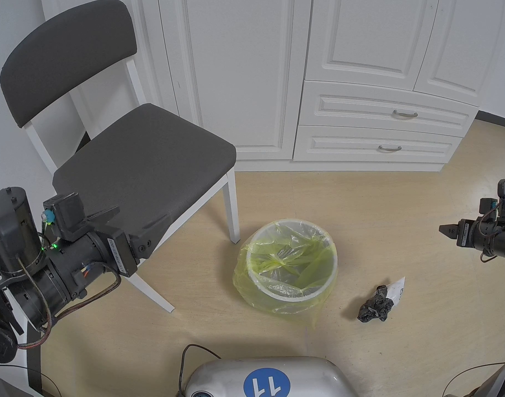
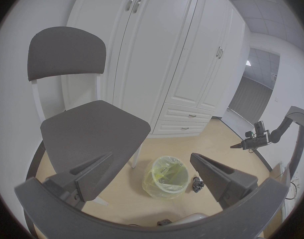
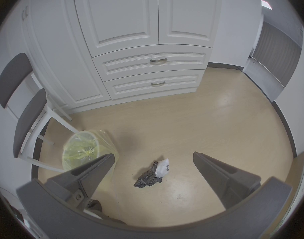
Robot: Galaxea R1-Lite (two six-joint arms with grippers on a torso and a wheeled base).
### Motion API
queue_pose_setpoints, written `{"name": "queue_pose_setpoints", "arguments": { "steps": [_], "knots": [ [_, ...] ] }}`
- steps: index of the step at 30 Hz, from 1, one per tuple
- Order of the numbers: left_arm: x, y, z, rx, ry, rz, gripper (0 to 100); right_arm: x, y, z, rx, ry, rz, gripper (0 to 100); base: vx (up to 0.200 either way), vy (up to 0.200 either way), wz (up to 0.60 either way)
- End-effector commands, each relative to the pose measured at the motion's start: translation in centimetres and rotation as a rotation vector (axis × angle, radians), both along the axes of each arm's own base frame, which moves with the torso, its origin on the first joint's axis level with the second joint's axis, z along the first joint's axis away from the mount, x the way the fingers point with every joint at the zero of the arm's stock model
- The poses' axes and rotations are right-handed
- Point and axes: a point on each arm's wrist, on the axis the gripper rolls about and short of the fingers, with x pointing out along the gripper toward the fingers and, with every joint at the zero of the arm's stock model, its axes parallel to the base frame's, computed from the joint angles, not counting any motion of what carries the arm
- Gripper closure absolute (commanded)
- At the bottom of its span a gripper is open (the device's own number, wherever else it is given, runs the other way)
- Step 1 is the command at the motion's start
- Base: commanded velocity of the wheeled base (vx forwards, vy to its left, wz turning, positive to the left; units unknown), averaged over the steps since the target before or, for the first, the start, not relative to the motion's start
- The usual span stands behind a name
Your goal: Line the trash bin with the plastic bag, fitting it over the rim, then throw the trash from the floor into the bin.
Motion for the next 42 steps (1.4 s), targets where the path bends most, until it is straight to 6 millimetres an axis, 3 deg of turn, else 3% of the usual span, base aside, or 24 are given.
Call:
{"name": "queue_pose_setpoints", "arguments": {
  "steps": [1,9,10,15,23,27,33,34,38,41,42],
  "knots": [
    [-0.2,0.5,0.3,0.000,-0.017,0.018,0,0.4,-0.5,-0.7,-0.002,0.005,-0.017,0,0.000,0.000,0.00],
    [-0.6,0.7,0.5,0.013,-0.036,0.016,0,2.5,-0.7,-1.6,-0.080,-0.009,0.024,0,0.000,0.000,0.00],
    [-0.8,0.8,0.7,0.019,-0.050,0.013,0,4.1,-1.0,-2.1,-0.104,-0.006,0.010,0,0.000,0.000,0.00],
    [-0.9,0.9,0.8,0.020,-0.057,0.011,0,7.0,-1.6,-3.6,-0.105,0.027,0.008,0,0.000,0.000,0.00],
    [-0.6,0.7,0.6,0.027,-0.045,0.011,0,12.5,-2.3,-10.1,-0.078,0.155,0.020,0,0.000,0.000,0.00],
    [-0.5,0.6,0.5,0.030,-0.041,0.010,0,13.7,-2.4,-11.3,-0.058,0.221,0.025,0,0.000,0.000,0.00],
    [0.0,0.3,0.1,0.042,-0.025,0.012,0,15.3,-0.9,-14.4,0.040,0.391,0.035,0,0.000,0.000,0.00],
    [0.1,0.3,0.0,0.046,-0.018,0.012,0,16.0,-0.9,-16.4,0.049,0.427,0.038,0,0.000,0.000,0.00],
    [0.0,0.3,-0.2,0.048,-0.014,0.012,0,17.4,-0.8,-20.2,0.061,0.504,0.041,0,0.000,0.000,0.00],
    [0.0,0.3,-0.1,0.046,-0.018,0.012,0,17.7,-0.8,-20.7,0.065,0.524,0.039,0,0.000,0.000,0.00],
    [0.0,0.3,-0.1,0.040,-0.027,0.012,0,18.7,-0.8,-20.4,0.080,0.578,0.037,0,0.000,0.000,0.00]
  ]
}}
